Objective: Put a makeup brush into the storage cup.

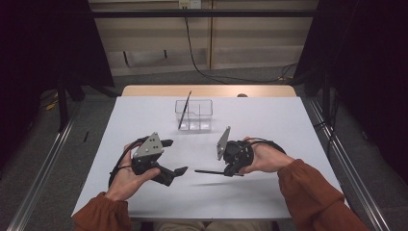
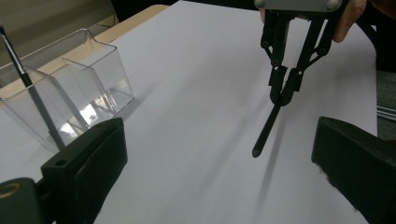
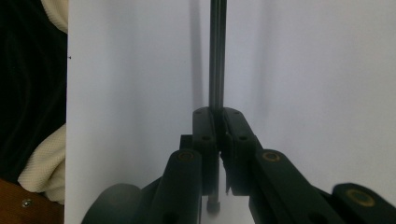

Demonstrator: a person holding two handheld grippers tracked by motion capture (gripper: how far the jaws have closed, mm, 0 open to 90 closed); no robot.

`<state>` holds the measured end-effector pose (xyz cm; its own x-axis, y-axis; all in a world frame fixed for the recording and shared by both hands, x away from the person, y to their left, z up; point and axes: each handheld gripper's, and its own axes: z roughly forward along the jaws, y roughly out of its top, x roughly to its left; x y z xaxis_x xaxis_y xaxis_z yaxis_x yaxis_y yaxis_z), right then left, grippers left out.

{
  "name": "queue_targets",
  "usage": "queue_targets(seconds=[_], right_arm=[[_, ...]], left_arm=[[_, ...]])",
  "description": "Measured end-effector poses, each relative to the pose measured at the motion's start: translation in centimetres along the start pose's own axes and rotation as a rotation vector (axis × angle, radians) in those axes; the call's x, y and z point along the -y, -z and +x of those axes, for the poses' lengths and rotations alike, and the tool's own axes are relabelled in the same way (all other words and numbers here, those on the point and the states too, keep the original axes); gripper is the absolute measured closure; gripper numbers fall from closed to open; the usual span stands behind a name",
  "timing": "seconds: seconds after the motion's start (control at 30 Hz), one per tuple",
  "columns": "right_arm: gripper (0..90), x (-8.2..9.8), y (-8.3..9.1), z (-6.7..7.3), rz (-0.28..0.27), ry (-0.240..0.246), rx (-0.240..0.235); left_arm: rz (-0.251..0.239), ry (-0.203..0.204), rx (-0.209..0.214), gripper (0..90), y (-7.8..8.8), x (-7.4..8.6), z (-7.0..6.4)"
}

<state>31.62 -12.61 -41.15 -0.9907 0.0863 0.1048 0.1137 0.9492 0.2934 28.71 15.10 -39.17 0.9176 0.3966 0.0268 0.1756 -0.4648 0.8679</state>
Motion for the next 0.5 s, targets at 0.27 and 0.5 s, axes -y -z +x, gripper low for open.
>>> queue_targets(seconds=[0.27,0.5], right_arm=[[84.6,-0.3,-0.2,0.0,-0.004,0.023,-0.003],[84.6,-0.6,-0.2,0.1,-0.003,0.024,-0.004]], left_arm=[[0.045,-0.013,0.057,2.9,-1.2,-0.4,0.0],[0.11,-0.041,0.088,2.6,-2.1,-0.3,-0.3]])
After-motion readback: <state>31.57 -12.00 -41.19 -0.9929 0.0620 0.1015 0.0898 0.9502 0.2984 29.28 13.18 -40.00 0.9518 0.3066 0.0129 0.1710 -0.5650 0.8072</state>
